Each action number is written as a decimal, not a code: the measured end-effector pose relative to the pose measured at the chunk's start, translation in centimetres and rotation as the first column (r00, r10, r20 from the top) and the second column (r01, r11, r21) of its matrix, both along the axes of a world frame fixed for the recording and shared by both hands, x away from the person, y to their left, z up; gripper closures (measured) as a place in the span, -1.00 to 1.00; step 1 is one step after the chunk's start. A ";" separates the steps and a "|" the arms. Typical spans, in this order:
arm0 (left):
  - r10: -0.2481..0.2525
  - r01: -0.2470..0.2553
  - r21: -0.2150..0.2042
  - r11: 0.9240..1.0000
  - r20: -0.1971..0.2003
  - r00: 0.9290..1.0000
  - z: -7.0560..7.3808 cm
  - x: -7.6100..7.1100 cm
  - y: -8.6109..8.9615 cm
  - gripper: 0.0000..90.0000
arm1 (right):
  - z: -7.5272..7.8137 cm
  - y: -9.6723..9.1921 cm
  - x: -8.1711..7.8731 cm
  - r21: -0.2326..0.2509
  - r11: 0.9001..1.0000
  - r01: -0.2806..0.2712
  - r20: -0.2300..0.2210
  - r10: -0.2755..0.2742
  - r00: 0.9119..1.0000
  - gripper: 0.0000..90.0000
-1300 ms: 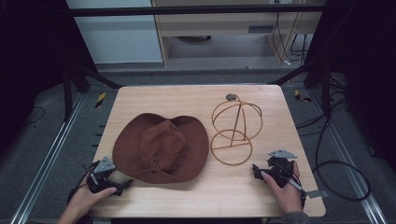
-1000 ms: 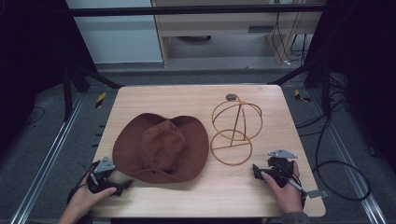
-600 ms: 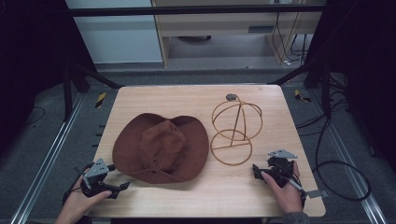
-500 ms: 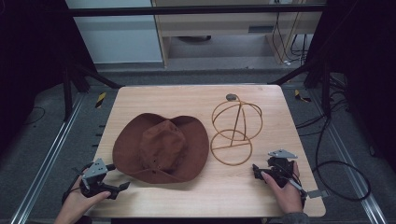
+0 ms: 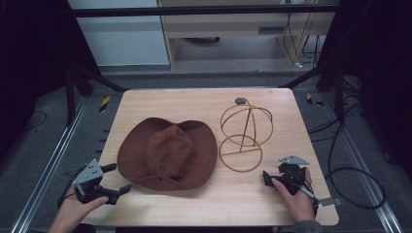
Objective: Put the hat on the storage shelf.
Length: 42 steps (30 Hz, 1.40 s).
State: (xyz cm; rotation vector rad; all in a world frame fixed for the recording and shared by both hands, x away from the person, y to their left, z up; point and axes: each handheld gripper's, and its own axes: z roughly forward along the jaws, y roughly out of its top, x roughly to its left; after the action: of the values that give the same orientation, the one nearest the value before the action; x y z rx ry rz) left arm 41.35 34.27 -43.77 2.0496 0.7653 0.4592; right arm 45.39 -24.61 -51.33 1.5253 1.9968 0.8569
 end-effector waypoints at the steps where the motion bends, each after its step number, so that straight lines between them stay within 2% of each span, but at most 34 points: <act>1: -0.001 0.001 0.007 1.000 -0.004 1.000 0.3 0.1 -0.3 -0.93 | 0.0 0.0 0.0 0.000 1.000 0.000 0.000 0.000 1.000 -0.99; 2: -0.001 0.001 0.007 1.000 -0.004 1.000 0.3 0.1 -0.3 -0.93 | 0.0 0.0 0.0 0.000 1.000 0.000 0.000 0.000 1.000 -0.99; 3: -0.007 0.008 0.034 0.999 -0.011 1.000 0.9 0.5 -0.9 -0.93 | 0.0 0.0 0.0 0.000 1.000 0.000 0.000 0.000 1.000 -0.99; 4: -0.007 0.008 0.034 0.999 -0.011 1.000 0.9 0.5 -0.9 -0.92 | 0.0 0.0 0.0 0.000 1.000 0.000 0.000 0.000 1.000 -0.99; 8: -0.012 0.014 0.089 0.996 -0.029 1.000 2.4 2.0 -2.5 -0.92 | 0.0 0.0 0.0 0.000 1.000 0.000 0.000 0.000 1.000 -0.99; 9: -0.026 0.030 0.116 0.993 -0.038 0.999 3.2 2.8 -3.5 -0.92 | 0.0 0.0 0.0 0.000 1.000 0.000 0.000 0.000 1.000 -0.99; 10: -0.026 0.030 0.116 0.993 -0.038 0.999 3.2 2.8 -3.5 -0.91 | 0.0 0.0 0.0 0.000 1.000 0.000 0.000 0.000 1.000 -0.99; 11: -0.042 0.051 0.150 0.987 -0.057 0.997 4.0 3.8 -4.7 -0.91 | 0.0 0.0 0.0 0.000 1.000 0.000 0.000 0.000 1.000 -0.99; 13: -0.068 0.082 0.198 0.977 -0.075 0.995 4.5 5.0 -6.0 -0.90 | 0.0 0.0 0.0 0.002 1.000 0.003 -0.001 -0.003 1.000 -0.99; 14: -0.068 0.082 0.198 0.977 -0.075 0.995 4.5 5.0 -6.0 -0.90 | 0.0 0.0 0.0 0.002 1.000 0.003 -0.001 -0.003 1.000 -0.99; 17: -0.069 0.088 0.240 0.967 -0.084 0.994 5.2 6.5 -7.4 -0.89 | 0.0 0.0 0.0 0.002 1.000 0.004 -0.001 -0.004 1.000 -0.99; 19: -0.066 0.089 0.248 0.965 -0.100 0.993 6.2 7.6 -8.3 -0.89 | 0.0 0.0 0.1 0.003 1.000 0.003 -0.001 -0.003 1.000 -0.99; 20: -0.066 0.089 0.248 0.965 -0.100 0.993 6.2 7.6 -8.3 -0.89 | 0.0 0.1 0.0 0.005 1.000 0.003 -0.002 -0.003 1.000 -0.99; 23: -0.032 0.061 0.258 0.964 -0.114 0.993 7.4 9.2 -9.0 -0.89 | 0.0 0.1 0.0 0.005 1.000 0.003 -0.002 -0.003 1.000 -0.99; 24: -0.032 0.061 0.258 0.964 -0.114 0.993 7.4 9.2 -9.0 -0.89 | 0.0 0.0 0.1 0.003 1.000 0.003 -0.001 -0.003 1.000 -0.99; 25: -0.025 0.059 0.273 0.960 -0.127 0.992 7.8 9.8 -9.2 -0.89 | 0.0 0.0 0.0 0.005 1.000 0.002 -0.002 -0.002 1.000 -0.99; 27: -0.023 0.060 0.272 0.960 -0.138 0.990 7.9 10.1 -9.5 -0.89 | 0.0 0.0 0.1 0.002 1.000 0.003 -0.001 -0.003 1.000 -0.99; 31: -0.020 0.058 0.287 0.956 -0.133 0.991 8.6 11.1 -10.6 -0.88 | 0.0 0.1 0.0 0.005 1.000 0.003 -0.002 -0.003 1.000 -0.99; 33: -0.020 0.058 0.289 0.956 -0.133 0.991 8.6 11.2 -10.9 -0.88 | 0.0 0.1 0.0 0.005 1.000 0.003 -0.002 -0.003 1.000 -0.99; 36: -0.020 0.072 0.311 0.948 -0.168 0.986 8.5 12.2 -11.9 -0.86 | 0.0 0.0 0.0 0.005 1.000 0.002 -0.002 -0.002 1.000 -0.99; 41: -0.023 0.084 0.341 0.936 -0.179 0.984 8.3 13.1 -13.6 -0.84 | 0.0 0.1 0.0 0.005 1.000 0.003 -0.002 -0.003 1.000 -0.99; 42: -0.023 0.084 0.341 0.936 -0.179 0.984 8.3 13.1 -13.6 -0.83 | 0.0 0.1 0.0 0.005 1.000 0.003 -0.002 -0.003 1.000 -0.99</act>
State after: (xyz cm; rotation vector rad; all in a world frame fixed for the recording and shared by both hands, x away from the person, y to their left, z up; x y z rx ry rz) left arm 54.47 20.71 -35.45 2.4608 0.7694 0.4119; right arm 45.43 -24.56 -51.31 1.5325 1.9951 0.8604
